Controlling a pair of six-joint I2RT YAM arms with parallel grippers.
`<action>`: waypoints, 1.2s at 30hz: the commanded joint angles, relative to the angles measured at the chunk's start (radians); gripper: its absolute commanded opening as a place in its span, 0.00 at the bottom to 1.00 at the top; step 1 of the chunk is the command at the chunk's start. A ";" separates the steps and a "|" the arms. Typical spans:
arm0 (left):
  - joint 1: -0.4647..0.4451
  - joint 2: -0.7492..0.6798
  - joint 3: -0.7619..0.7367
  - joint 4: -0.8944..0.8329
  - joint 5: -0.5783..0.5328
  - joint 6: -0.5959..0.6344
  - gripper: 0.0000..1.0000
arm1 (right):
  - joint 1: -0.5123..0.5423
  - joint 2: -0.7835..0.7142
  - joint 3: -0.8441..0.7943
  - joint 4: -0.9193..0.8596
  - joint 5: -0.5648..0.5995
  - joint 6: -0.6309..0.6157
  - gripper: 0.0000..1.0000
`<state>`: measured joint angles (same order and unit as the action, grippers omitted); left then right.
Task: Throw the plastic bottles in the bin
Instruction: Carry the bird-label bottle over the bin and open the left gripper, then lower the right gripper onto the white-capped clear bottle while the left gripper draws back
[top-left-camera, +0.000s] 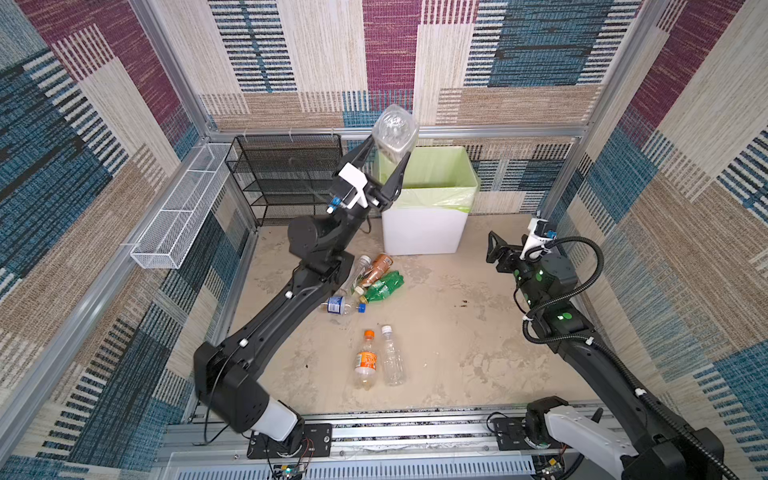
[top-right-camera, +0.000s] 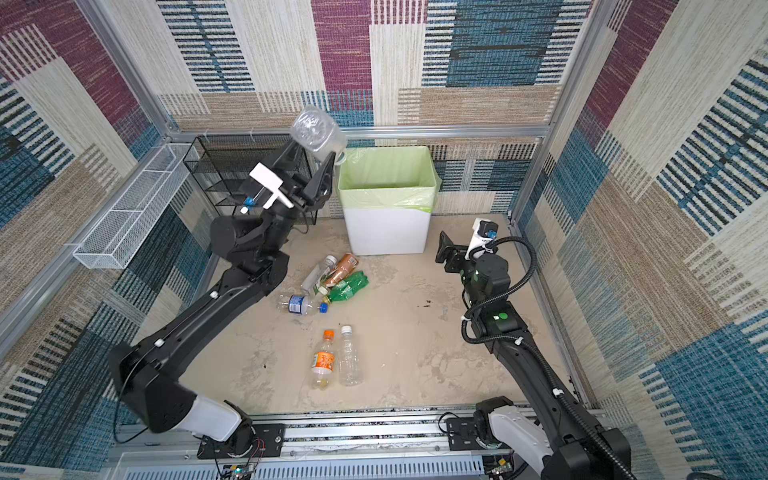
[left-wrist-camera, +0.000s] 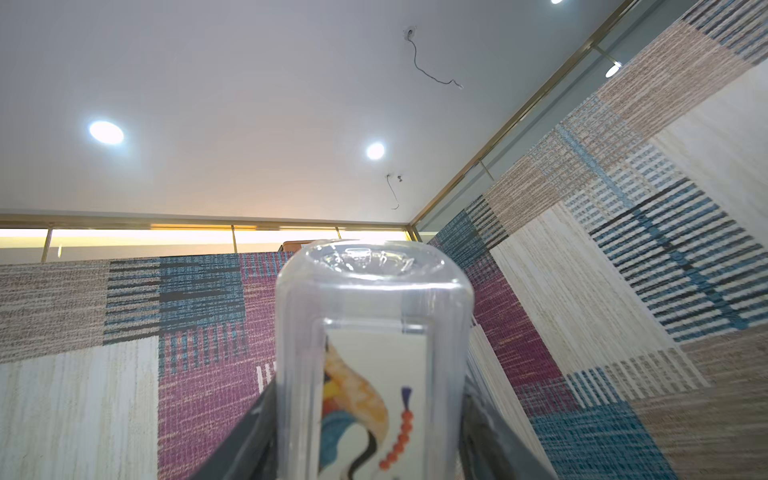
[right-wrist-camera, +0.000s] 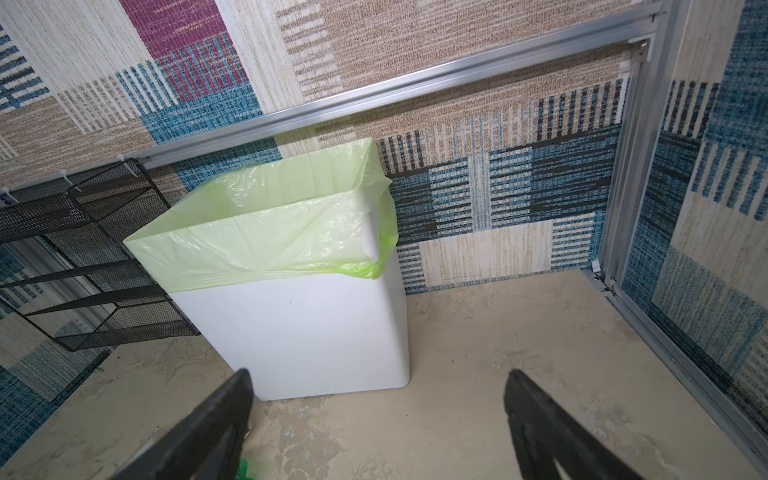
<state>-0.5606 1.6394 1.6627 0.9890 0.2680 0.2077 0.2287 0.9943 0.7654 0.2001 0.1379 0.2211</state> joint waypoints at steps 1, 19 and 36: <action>0.028 0.223 0.314 -0.286 -0.063 -0.050 0.64 | 0.001 -0.007 -0.012 0.067 -0.036 0.041 0.94; 0.087 0.392 0.748 -0.795 -0.073 -0.216 0.97 | 0.002 -0.038 -0.015 -0.074 -0.104 0.038 0.96; 0.150 -0.120 0.005 -1.127 -0.157 -0.120 0.96 | 0.274 0.124 0.027 -0.343 -0.086 0.053 0.94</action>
<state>-0.4313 1.5711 1.7580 -0.0292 0.1501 0.0807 0.4377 1.0767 0.7753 -0.0792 0.0319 0.2638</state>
